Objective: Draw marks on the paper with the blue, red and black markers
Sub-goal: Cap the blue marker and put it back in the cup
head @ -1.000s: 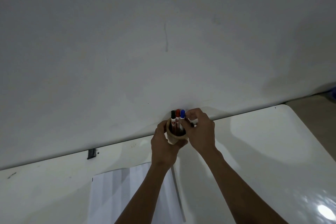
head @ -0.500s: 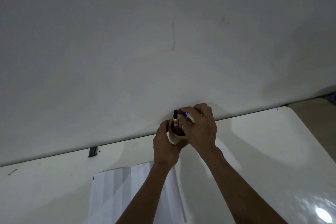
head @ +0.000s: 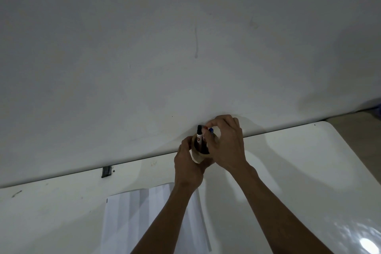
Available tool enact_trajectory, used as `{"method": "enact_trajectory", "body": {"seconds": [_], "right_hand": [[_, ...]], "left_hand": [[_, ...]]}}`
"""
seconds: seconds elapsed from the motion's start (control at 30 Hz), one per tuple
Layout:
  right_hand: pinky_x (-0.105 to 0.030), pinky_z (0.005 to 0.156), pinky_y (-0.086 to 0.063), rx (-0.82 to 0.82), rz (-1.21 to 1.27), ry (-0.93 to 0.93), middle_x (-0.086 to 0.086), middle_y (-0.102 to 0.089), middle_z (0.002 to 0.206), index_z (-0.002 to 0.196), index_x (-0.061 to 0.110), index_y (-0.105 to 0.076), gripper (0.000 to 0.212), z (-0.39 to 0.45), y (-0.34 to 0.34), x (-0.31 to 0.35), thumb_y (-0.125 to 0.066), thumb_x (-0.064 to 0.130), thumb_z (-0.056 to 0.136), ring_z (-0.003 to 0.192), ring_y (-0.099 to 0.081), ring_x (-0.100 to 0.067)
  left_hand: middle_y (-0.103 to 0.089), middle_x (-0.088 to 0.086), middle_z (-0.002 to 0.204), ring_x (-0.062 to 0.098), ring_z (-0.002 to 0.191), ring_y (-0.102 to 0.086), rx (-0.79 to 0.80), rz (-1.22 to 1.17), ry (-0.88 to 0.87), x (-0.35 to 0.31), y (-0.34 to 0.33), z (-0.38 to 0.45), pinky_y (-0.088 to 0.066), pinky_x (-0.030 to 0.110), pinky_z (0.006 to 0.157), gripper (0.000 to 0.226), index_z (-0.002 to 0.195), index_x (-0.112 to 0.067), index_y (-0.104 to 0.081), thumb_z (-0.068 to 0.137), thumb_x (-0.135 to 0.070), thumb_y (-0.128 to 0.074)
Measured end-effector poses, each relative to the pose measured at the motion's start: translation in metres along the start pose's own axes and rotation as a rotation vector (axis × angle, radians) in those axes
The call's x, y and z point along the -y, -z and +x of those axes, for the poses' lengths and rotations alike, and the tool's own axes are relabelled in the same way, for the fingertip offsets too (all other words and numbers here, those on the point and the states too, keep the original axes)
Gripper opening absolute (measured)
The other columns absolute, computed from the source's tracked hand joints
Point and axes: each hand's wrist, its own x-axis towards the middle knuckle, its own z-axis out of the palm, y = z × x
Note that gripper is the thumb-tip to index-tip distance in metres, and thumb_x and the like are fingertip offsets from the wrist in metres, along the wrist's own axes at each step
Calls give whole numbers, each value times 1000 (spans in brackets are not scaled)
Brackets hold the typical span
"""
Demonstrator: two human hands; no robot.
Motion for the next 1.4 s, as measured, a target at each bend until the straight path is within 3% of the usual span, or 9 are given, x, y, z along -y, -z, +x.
{"method": "enact_trajectory", "body": {"seconds": [0.2,0.43,0.6,0.73,0.8,0.93,1.03,1.17,1.4], "right_hand": [[-4,78,-42,-2,229,-118,4,-72,96,101,14,-66,8,0,23,15,-69,15,93,91,-64,-12],[-15,74,-52,-228,562,-271,4,-73,94,102,14,-65,4,1,59,32,-64,13,98,88,-70,-3],[-35,74,-62,-229,792,-423,3,-70,93,100,21,-64,6,-3,76,37,-61,16,100,86,-77,-20],[-44,82,-63,-160,815,-570,-3,-75,96,99,18,-70,8,-17,68,33,-70,24,95,89,-76,-26],[-30,75,-62,-91,808,-601,3,-77,85,94,15,-74,10,-27,63,33,-73,25,92,83,-75,-12],[-5,64,-51,116,824,-611,4,-79,83,96,11,-79,8,-51,55,46,-74,16,91,73,-70,7],[-15,71,-56,244,811,-569,4,-80,90,100,19,-80,12,-70,45,67,-77,16,89,81,-74,-5],[-30,72,-63,327,710,-467,-2,-78,87,98,22,-75,15,-94,27,99,-81,17,86,83,-76,-20],[-33,67,-60,429,678,-419,-6,-80,79,89,10,-67,22,-134,1,166,-86,17,80,75,-77,-22]], "left_hand": [[-63,-13,113,-1,98,-60,-2,11,-9,-1,2,-2,-48,4,74,72,126,-19,-53,65,-8,-90],[-63,-9,111,2,97,-61,-19,-44,-1,-9,1,-7,-49,3,65,67,121,-19,-54,67,5,-85],[-66,-9,118,13,112,-62,-35,26,-6,-6,-1,-7,-56,28,92,73,126,-22,-54,64,-11,-91],[-63,-13,120,9,113,-58,-11,78,14,-6,3,-7,-54,30,95,83,133,-22,-50,62,-14,-92],[-57,-10,126,9,118,-53,30,93,62,-8,10,-9,-51,13,87,89,141,-18,-42,66,-11,-90],[-63,5,132,18,123,-59,-82,226,56,-8,41,-28,-51,27,96,57,138,-13,-50,86,-17,-74],[-74,-3,105,16,102,-68,-131,20,88,-20,76,-50,-58,37,89,21,113,-22,-70,94,-30,-64],[-74,6,95,19,89,-67,-51,-279,115,-41,126,-85,-59,42,80,28,99,-23,-78,97,-39,-55],[-76,3,82,16,76,-63,-48,-272,72,-21,208,-129,-53,33,71,14,90,-14,-77,91,-25,-68]]}}
